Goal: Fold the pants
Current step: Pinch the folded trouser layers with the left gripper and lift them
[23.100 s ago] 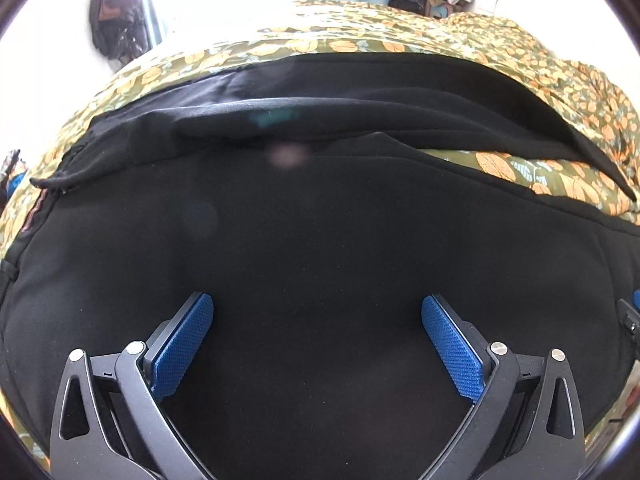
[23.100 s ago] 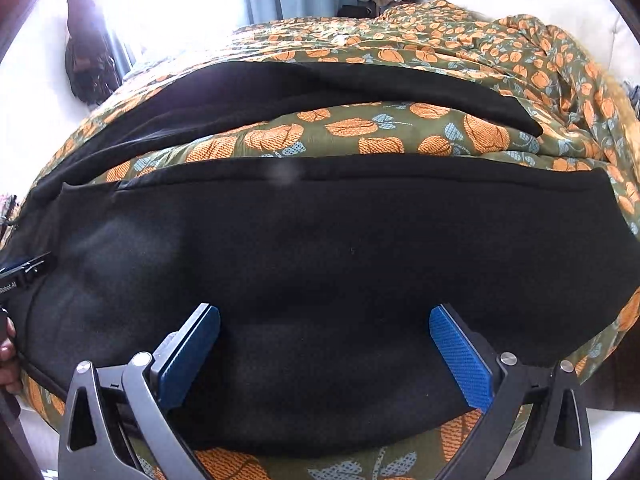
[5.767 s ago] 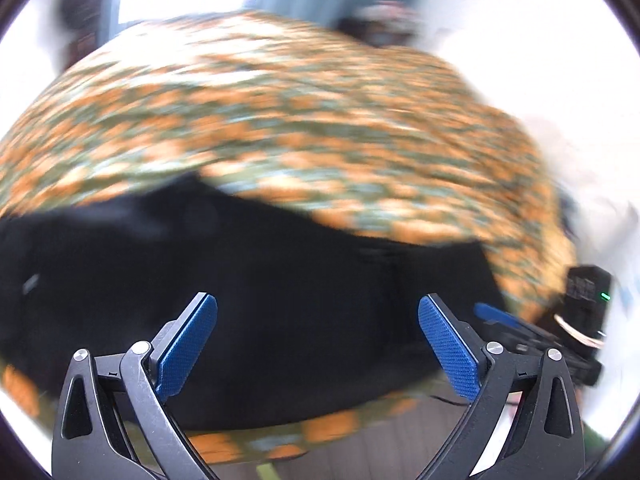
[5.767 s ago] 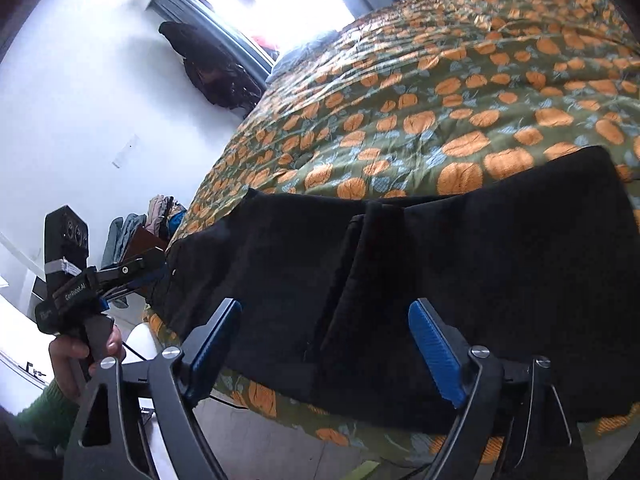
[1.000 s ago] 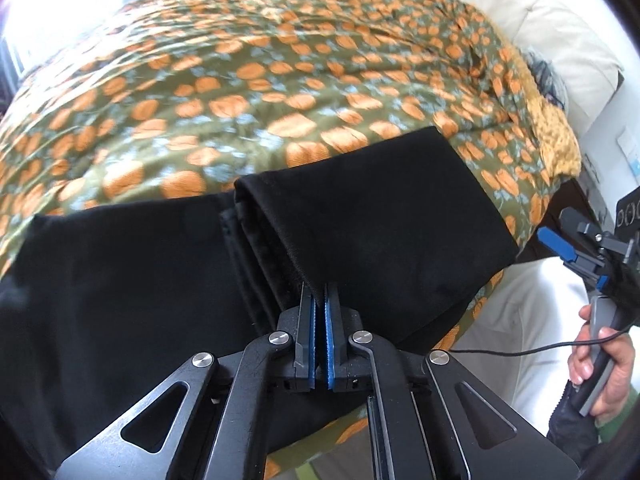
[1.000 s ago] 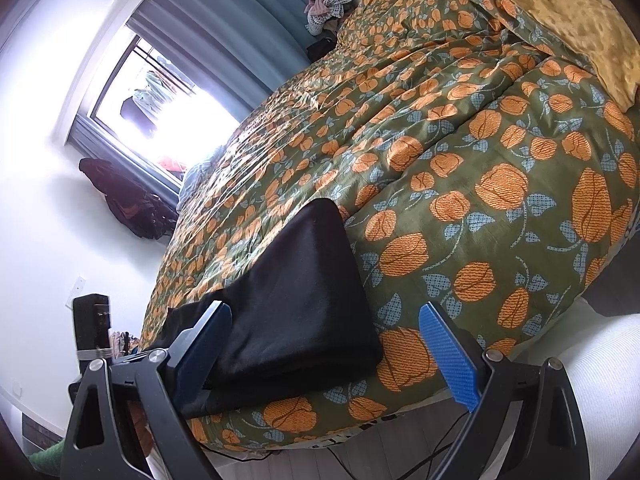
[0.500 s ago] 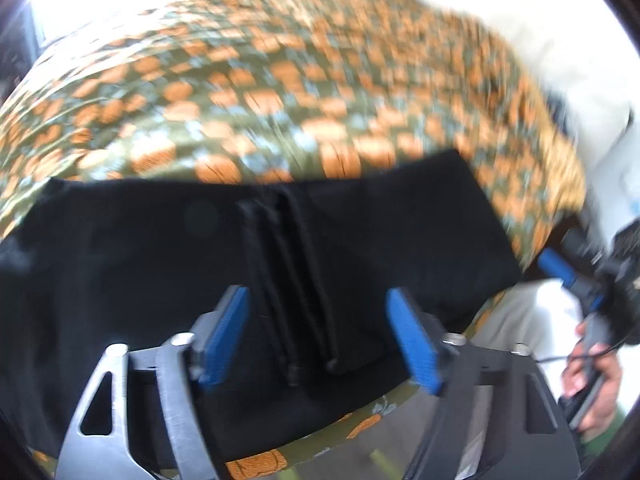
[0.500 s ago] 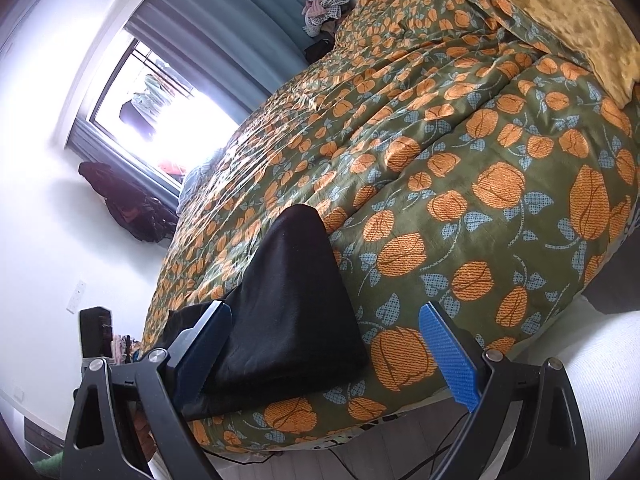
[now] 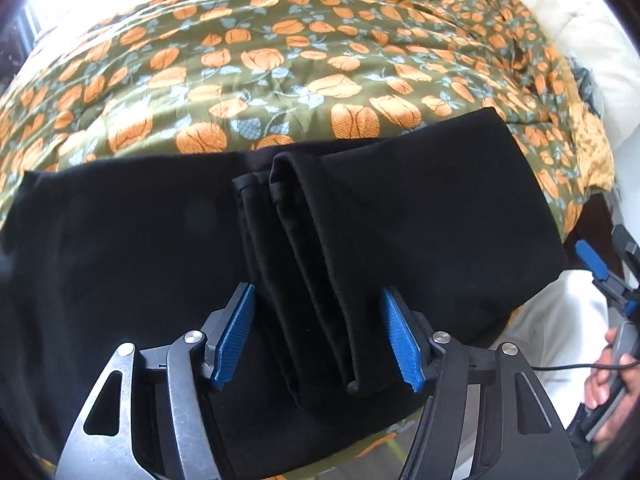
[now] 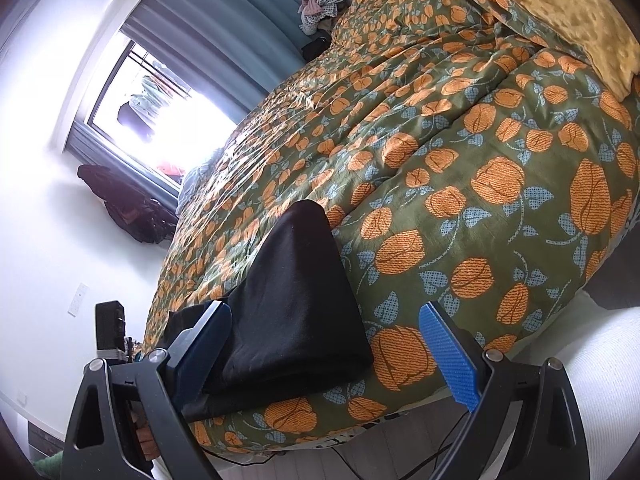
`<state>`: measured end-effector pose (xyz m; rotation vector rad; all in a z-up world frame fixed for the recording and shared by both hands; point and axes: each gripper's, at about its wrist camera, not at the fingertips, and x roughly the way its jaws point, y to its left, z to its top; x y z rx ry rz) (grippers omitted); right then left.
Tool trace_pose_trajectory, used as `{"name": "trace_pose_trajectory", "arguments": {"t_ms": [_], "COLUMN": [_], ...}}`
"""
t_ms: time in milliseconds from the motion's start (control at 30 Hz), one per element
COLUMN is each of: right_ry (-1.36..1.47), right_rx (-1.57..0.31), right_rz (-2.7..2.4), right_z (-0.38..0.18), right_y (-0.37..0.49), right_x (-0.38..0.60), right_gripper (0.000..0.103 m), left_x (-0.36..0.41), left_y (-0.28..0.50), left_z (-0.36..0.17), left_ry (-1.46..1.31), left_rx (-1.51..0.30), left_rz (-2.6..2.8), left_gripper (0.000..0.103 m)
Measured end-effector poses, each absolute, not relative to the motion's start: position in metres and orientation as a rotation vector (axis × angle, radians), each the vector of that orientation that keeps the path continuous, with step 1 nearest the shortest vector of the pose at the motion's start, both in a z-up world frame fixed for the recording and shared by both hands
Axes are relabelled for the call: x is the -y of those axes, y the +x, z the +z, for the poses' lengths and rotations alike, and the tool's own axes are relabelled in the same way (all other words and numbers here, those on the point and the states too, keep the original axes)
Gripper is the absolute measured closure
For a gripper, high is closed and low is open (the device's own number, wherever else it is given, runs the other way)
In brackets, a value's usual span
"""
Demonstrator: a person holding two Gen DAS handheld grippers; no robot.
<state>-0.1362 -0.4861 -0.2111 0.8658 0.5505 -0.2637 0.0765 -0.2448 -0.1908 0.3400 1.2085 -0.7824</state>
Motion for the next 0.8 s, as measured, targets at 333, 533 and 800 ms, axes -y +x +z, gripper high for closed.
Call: {"name": "trace_pose_trajectory", "arguments": {"t_ms": [333, 533, 800], "right_ry": [0.875, 0.890, 0.874], "right_rx": [-0.547, -0.542, -0.552], "right_rz": [-0.270, -0.276, -0.274], "right_z": [-0.213, -0.213, -0.213], "right_y": [-0.138, -0.141, -0.137], "right_x": [0.488, 0.490, 0.488], "right_gripper": [0.008, 0.008, 0.008], "left_x": [0.258, 0.229, 0.169], "left_y": [0.056, 0.057, 0.082], "left_z": [-0.171, -0.125, -0.135], "left_ry": [0.406, 0.304, 0.245], "left_rx": [-1.135, -1.082, -1.144], "left_rz": [-0.842, -0.857, -0.732], "left_gripper": [0.094, 0.094, 0.094]}}
